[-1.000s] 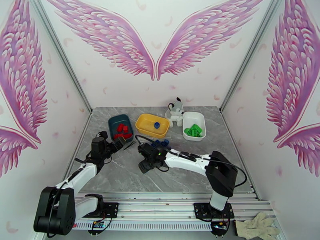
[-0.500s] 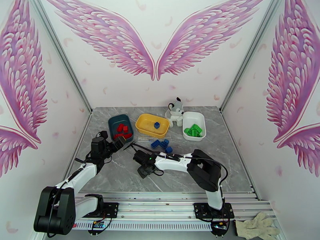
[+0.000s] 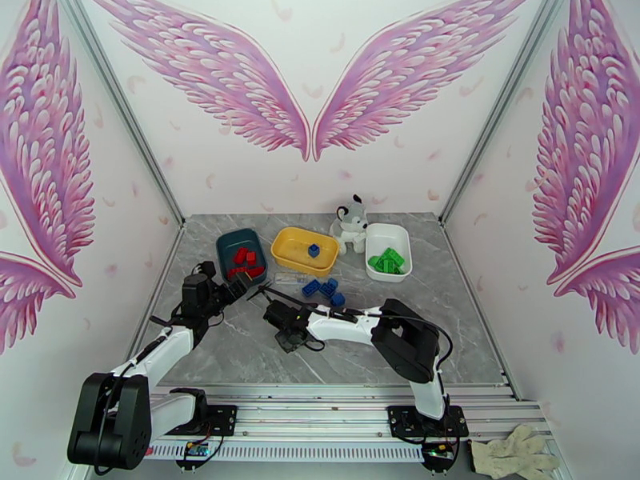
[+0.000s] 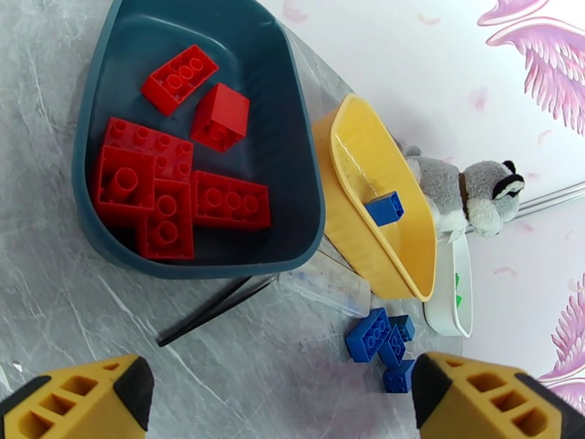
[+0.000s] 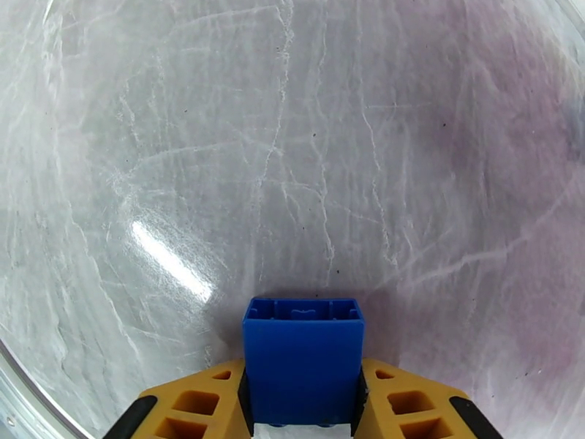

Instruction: Sort the legos into containers by color

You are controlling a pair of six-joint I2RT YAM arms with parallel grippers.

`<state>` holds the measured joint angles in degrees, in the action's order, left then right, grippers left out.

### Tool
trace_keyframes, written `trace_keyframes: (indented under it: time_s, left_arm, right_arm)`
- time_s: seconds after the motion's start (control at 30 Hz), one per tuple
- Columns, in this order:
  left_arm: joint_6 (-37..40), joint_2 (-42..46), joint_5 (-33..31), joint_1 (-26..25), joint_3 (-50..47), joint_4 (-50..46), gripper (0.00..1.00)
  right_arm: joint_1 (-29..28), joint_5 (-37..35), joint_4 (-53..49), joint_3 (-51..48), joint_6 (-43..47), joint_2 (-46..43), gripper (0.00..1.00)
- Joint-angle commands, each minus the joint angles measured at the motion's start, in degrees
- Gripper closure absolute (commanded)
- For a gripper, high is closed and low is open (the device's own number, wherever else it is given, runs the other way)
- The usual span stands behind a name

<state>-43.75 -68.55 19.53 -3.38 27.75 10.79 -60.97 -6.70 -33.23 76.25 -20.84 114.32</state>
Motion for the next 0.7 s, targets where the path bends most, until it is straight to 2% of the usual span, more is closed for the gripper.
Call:
trace_keyframes:
  time_s: [0.0,0.23,0.43,0.67]
  left_arm:
    - [-0.3,-1.1,1.5,0.1,-0.8,1.2,0.01]
    - [0.6,-3.2,2.3,-3.1,1.0,1.2,0.01]
    - [2.9,-4.7,0.9,-7.8,3.2,-0.3,0.01]
    - [7.0,-7.5,-2.2,-15.7,7.4,-3.3,0.01]
  right_arm:
    - [0.9,-1.9,0.8,-0.4,-1.0,-2.5,0.66]
    - [6.9,-0.7,0.9,-2.3,-1.5,-10.0,0.70]
    - [15.5,0.5,1.2,-0.4,-2.0,-14.0,0.71]
    - [24.0,0.0,0.6,10.8,-2.9,-9.7,0.69]
